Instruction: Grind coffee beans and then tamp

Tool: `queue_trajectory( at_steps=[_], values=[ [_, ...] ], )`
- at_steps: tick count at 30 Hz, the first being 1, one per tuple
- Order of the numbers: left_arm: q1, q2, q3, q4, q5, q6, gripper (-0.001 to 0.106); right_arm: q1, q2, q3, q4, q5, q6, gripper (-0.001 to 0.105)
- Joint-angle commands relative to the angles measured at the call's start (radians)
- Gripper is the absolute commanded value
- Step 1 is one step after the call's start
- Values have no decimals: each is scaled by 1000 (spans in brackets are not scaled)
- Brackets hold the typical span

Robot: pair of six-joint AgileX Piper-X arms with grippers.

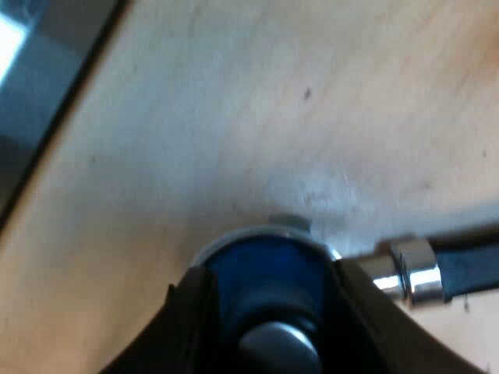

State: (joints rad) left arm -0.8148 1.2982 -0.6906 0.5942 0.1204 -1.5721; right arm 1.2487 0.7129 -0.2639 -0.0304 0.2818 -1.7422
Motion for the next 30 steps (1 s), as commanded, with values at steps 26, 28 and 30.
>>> queue_trajectory(
  at_steps=[26,28,30],
  values=[
    [70,-240,-129,226,-37,-54,0,2,-7,1,-148,-91,-58,70],
    [126,-243,-129,249,-36,-54,0,2,-7,1,-153,-91,-58,70],
    [178,-243,-129,273,-36,-50,0,2,-7,1,-153,-91,-58,70]
  ],
)
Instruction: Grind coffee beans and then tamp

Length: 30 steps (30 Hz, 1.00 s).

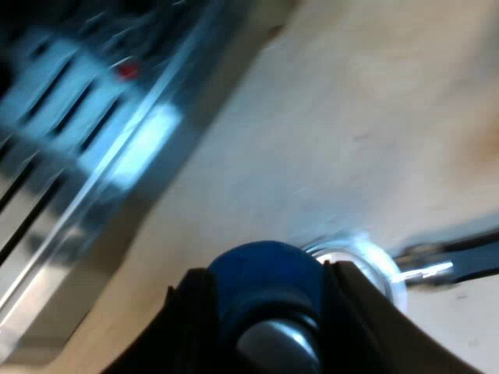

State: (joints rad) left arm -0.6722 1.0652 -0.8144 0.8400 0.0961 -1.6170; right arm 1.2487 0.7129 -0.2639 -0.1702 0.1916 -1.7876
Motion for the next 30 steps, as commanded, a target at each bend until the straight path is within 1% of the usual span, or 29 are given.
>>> queue_trajectory(
  at_steps=[1,2,4,5,7,9,10,13,16,18,20,23,28,29,30],
  values=[
    [49,-11,-3,31,-11,-2,0,2,-7,1,-13,0,-12,70],
    [73,-11,-2,34,-11,2,0,2,-7,1,-13,0,-12,70],
    [91,-11,-3,38,-11,2,0,2,-7,1,-13,0,-12,70],
    [137,-11,-3,43,-9,2,0,2,-7,1,-13,0,-12,70],
    [152,-11,-3,46,-10,2,0,2,-7,1,-13,0,-12,70],
    [206,-11,6,49,-10,2,0,2,-7,1,-13,0,-12,70],
    [212,-11,10,49,-10,2,0,2,-7,1,-13,0,-12,70],
    [258,-11,40,45,-10,2,0,2,-7,1,-13,0,-12,70],
    [304,-11,84,25,13,2,0,2,-7,1,-13,0,-12,70],
    [351,-11,122,-30,53,2,0,2,-7,1,-13,0,-12,70],
    [379,-11,147,-68,80,2,0,2,-7,1,-13,0,-12,70],
    [410,-11,179,-114,80,2,0,2,-7,1,-13,0,-12,70],
    [416,-11,226,-167,70,2,0,2,-7,1,-13,0,-12,70],
    [416,-11,275,-221,69,2,0,2,-7,1,-13,0,-12,70],
    [416,-11,304,-252,68,2,0,2,-7,1,-13,0,-12,70]
  ],
)
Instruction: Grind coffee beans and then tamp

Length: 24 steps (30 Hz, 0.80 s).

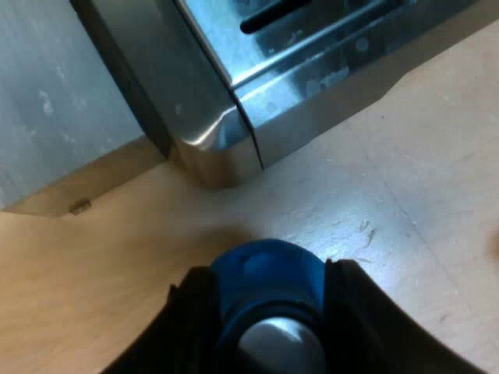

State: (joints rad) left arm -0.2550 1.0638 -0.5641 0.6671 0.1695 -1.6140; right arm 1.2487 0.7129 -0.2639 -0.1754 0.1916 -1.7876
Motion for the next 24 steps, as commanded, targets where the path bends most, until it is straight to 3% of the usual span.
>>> queue_trajectory(
  at_steps=[1,8,14,16,19,20,22,23,24],
  values=[
    [-1,-11,61,-93,-5,-1,0,2,-7,1,-8,0,-12,70],
    [-1,-11,117,-204,-18,-1,0,2,-7,1,-8,0,-12,70],
    [-1,49,116,-220,-23,-1,0,2,-7,1,-8,0,-12,70],
    [-1,92,116,-220,-23,-1,5,2,-7,1,-8,0,-12,70],
    [-1,112,116,-218,-23,-1,26,2,-7,1,-8,0,-12,70],
    [-1,112,116,-218,-21,-1,39,2,-7,1,-8,0,-12,70],
    [-1,112,116,-218,-14,-1,48,2,-7,1,-8,0,-12,70],
    [-1,112,116,-218,-12,-1,63,2,-7,1,-8,0,-12,70],
    [-1,112,116,-216,-12,-1,69,2,-7,1,-8,0,-12,70]
  ],
)
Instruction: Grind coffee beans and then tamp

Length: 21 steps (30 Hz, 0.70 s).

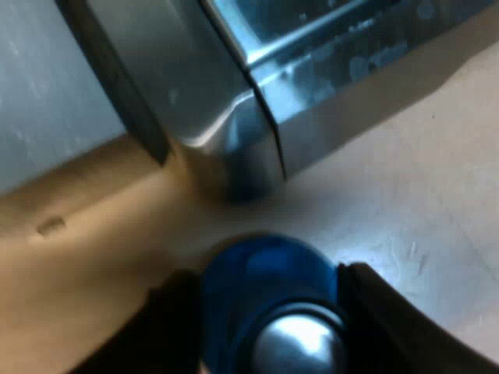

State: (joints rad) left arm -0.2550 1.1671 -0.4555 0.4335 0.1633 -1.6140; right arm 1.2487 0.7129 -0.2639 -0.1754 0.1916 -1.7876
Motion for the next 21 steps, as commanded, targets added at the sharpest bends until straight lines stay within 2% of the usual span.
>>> queue_trajectory(
  at_steps=[1,2,3,7,8,11,16,21],
  values=[
    [-1,8,8,18,-6,-1,71,2,-7,1,-8,0,-12,70],
    [-1,8,8,18,-6,-5,78,2,-7,1,-8,0,-12,70],
    [-1,8,3,35,27,-42,89,2,-7,1,-8,0,-12,70],
    [-1,8,-19,66,63,-65,97,2,-7,1,-8,0,-4,70],
    [-1,8,-54,125,49,-58,98,2,-7,1,-8,0,-4,70],
    [-1,4,-86,191,50,-22,98,2,-7,1,-8,0,-4,70],
    [-1,-61,-124,257,50,-19,98,2,-7,1,-8,0,5,70],
    [-1,-230,-127,298,50,-31,98,2,-7,-4,-8,0,74,70]
  ],
)
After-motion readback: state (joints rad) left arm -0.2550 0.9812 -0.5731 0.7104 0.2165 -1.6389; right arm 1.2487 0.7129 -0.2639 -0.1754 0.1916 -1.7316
